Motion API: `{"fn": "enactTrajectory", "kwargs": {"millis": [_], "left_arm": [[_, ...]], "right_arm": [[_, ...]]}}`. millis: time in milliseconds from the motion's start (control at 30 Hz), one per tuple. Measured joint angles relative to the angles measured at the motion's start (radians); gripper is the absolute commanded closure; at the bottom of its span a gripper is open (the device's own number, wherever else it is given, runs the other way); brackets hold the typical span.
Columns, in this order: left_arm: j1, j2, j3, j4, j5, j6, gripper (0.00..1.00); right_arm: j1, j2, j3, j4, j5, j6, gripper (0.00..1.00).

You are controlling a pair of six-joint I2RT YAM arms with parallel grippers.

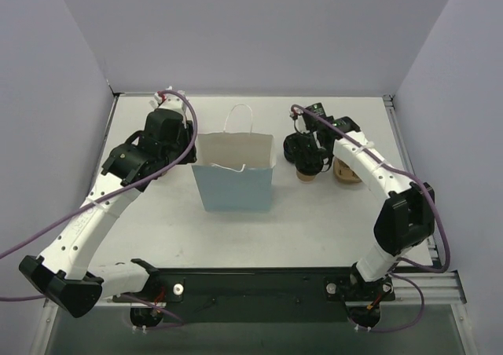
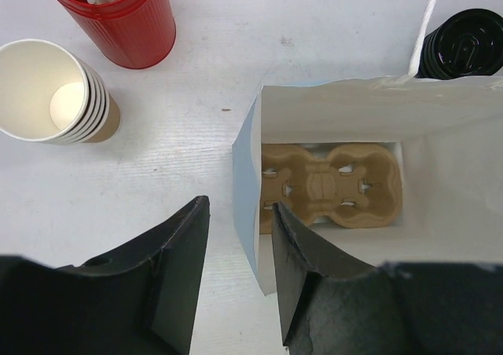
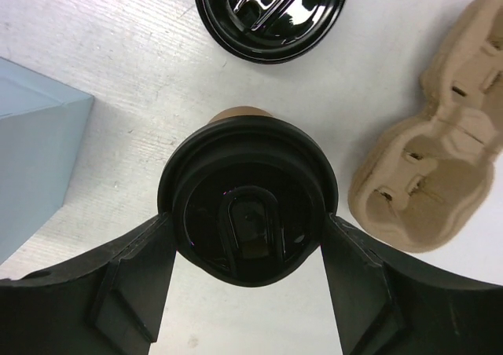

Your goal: Pack the takeout coffee

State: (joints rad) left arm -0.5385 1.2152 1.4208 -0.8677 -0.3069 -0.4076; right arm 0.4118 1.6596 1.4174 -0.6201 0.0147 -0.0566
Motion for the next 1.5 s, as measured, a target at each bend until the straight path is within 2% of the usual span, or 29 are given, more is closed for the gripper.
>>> {"fn": "enactTrajectory", "kwargs": {"millis": [167,500,700,833,933,967,1067,1267,1500], "left_arm": [[0.006,0.0,-0.003,0.006,0.01,0.0,0.55],[0.01,0.003,-0.021,0.024,0.057,0.001,0.55],[0.013,0.036,-0.021,0.036,0.05,0.016,0.56],[0.021,0.058,-0.021,0.05,0.041,0.037,0.65],[0.025,0.07,-0.021,0.058,0.04,0.058,0.76],[0.025,0.071,-0.021,0.06,0.041,0.065,0.86],[0.025,0.071,-0.021,0.071,0.049,0.097,1.0],[0.025,0.039,-0.063,0.142,0.093,0.136,1.0],[0.026,-0.131,-0.221,0.306,0.179,0.151,1.0]], "right_arm": [[0.0,-0.067,0.07,-0.057,0.017,0.003,0.54],[0.017,-0.215,0.342,-0.166,0.058,0.011,0.56],[0.152,-0.274,0.514,-0.193,0.085,-0.004,0.56],[0.251,-0.286,0.594,-0.196,0.077,-0.021,0.56],[0.284,-0.292,0.61,-0.197,0.048,-0.025,0.56],[0.294,-0.292,0.61,-0.198,0.036,-0.027,0.56],[0.325,-0.282,0.61,-0.199,-0.02,-0.032,0.57],[0.43,-0.207,0.61,-0.197,-0.059,-0.066,0.57],[0.494,-0.126,0.575,-0.184,-0.05,-0.132,0.58]]}}
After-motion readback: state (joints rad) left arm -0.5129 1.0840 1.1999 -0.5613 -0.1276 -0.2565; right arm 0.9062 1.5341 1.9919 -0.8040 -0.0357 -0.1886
